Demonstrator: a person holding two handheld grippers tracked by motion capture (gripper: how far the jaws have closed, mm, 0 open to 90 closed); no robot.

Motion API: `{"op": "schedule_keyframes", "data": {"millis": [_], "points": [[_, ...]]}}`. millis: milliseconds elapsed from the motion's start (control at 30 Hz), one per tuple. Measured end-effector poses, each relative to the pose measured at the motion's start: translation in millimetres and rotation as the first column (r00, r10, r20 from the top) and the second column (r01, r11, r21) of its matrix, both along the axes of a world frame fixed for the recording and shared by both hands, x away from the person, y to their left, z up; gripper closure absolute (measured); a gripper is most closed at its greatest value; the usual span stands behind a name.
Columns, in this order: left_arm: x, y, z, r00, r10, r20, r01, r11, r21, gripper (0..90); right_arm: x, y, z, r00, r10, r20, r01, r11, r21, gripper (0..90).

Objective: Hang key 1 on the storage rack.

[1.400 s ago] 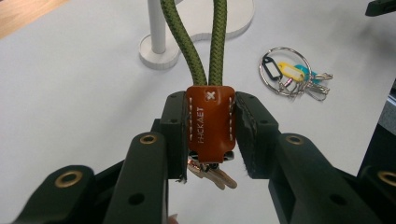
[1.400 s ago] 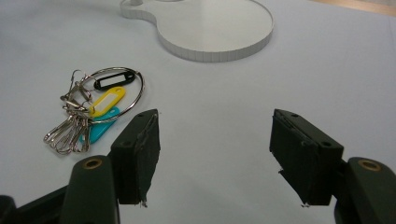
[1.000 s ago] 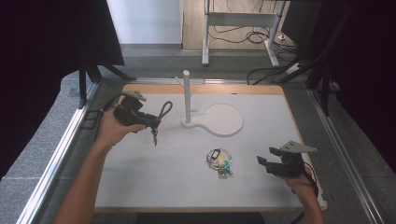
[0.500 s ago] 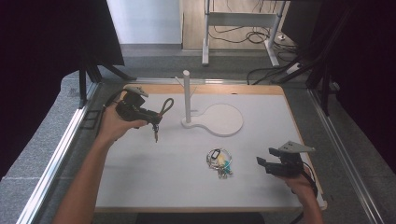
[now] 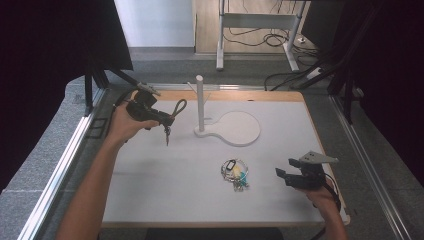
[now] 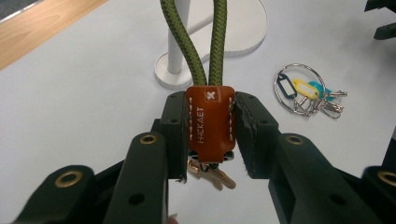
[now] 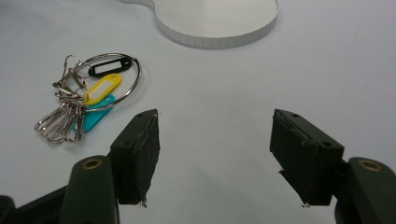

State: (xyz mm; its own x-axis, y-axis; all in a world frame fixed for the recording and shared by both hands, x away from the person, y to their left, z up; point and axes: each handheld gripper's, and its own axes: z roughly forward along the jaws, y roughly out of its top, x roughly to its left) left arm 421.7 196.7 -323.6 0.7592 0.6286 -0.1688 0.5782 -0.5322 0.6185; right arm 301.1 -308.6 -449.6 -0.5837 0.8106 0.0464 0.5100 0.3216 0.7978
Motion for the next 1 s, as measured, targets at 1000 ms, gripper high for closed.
{"op": "schedule_keyframes", "data": {"millis": [1000], "points": [[44.3,-2.7,17.4,0.9993,-0.013,-0.035,0.012,0.9993,-0.035,66.9,0.8,-2.3,-1.5,1.0000,0.002,-0.004,-0.002,0.9999,-0.014,33.4]]}}
